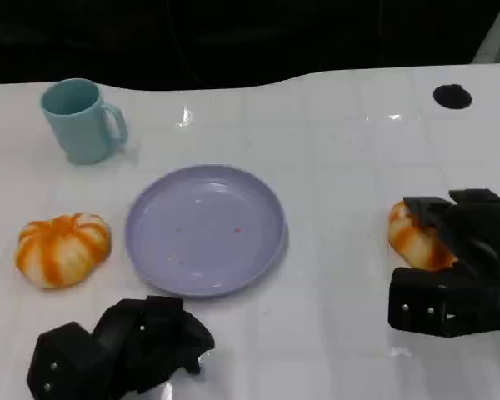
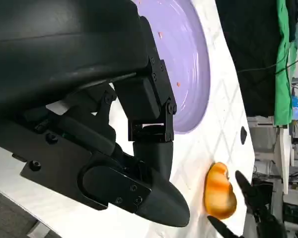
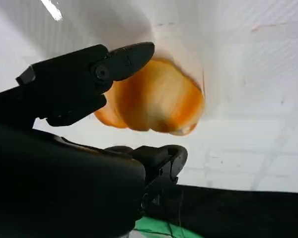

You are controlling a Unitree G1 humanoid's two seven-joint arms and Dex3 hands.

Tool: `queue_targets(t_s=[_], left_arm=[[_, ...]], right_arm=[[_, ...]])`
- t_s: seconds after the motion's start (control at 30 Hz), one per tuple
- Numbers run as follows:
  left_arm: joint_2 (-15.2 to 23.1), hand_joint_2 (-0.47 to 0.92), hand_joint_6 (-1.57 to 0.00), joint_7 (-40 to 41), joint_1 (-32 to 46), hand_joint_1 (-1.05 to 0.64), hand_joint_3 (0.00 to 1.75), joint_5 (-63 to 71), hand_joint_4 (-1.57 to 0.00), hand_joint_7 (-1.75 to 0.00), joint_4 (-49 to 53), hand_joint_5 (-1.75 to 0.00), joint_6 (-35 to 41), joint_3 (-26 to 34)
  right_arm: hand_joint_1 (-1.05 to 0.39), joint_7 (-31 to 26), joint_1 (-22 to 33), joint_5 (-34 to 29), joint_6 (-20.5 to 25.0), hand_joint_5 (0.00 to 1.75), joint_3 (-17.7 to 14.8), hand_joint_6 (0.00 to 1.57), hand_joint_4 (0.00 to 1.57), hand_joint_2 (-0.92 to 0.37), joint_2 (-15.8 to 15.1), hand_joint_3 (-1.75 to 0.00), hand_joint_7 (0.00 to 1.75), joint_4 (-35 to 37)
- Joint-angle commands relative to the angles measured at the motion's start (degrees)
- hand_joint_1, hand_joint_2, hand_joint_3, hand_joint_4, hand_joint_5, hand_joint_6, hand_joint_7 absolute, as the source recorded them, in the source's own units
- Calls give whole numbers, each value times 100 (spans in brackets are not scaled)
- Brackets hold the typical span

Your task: Grasp the bread from the table and place it into the plate.

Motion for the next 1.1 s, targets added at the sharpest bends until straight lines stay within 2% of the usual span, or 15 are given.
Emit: queue_targets(t_s=[0.03,0.07,0.1,0.17,0.2,0.23,0.3,0.33,0.37,0.4,0.5,0.67,0.9,1.0,1.1], left_arm=[[74,86,-127,24,94,-105,0,-18,-87,-81,-70,-152,57,31],[75,86,-127,26,90,-105,0,-10,-87,-81,-53,-152,25,32],[75,87,-127,25,87,-105,0,-7,-87,-81,-40,-153,2,33],[69,87,-127,14,84,-105,0,-25,-87,-81,-27,-153,-4,40],[70,87,-127,21,86,-105,0,-17,-87,-81,-35,-153,1,37],[71,87,-127,21,85,-105,0,-11,-87,-81,-30,-153,-10,35],[71,87,-127,29,83,-105,0,3,-87,-81,-20,-153,-26,31],[70,87,-127,34,83,-105,0,8,-87,-81,-19,-153,-31,29],[68,87,-127,43,87,-105,0,14,-87,-81,-28,-153,-26,27],[65,87,-127,47,89,-105,0,13,-87,-81,-37,-152,-14,27],[60,87,-127,51,94,-105,0,5,-87,-81,-52,-152,12,28],[67,87,-127,37,87,-105,0,-7,-87,-81,-28,-152,-20,40],[89,87,-127,22,51,-105,0,-25,-87,-81,18,-152,9,78],[85,86,-127,21,58,-105,0,-32,-87,-81,-2,-152,38,87],[93,87,-126,11,48,-105,0,-24,-87,-80,27,-152,10,91]], right_arm=[[-30,-220,-213,26,-80,19,76,39,22,-85,-65,-1,3,308],[-28,-336,-244,52,-145,18,69,47,34,-86,-54,-1,4,413],[-24,-523,-260,109,-264,18,39,65,62,-88,-34,0,6,523],[-15,-1050,-267,302,-649,23,-70,93,99,-90,25,0,12,785],[-11,-1252,-279,383,-843,26,-93,103,109,-90,33,0,14,911],[-7,-1445,-298,426,-1029,54,-91,119,115,-91,27,-3,15,1038],[-4,-1702,-350,437,-1257,133,-46,131,100,-92,5,-4,25,1245],[-4,-1798,-376,433,-1325,158,-29,113,93,-92,6,-7,74,1334],[-4,-1868,-401,434,-1369,166,-19,98,90,-92,12,-8,107,1413],[-5,-1950,-425,430,-1408,171,-7,85,87,-92,18,-8,130,1488],[-6,-2102,-471,441,-1441,174,12,72,84,-92,42,-10,155,1630],[-8,-2471,-489,413,-1465,175,30,75,84,-90,103,-8,140,1737],[-2,-2911,-502,442,-1577,175,59,70,85,-87,206,-6,162,1815],[-2,-3083,-476,469,-1741,175,49,71,86,-87,234,-6,162,1740],[2,-3225,-449,548,-1947,175,5,83,91,-87,291,-9,152,1654]])
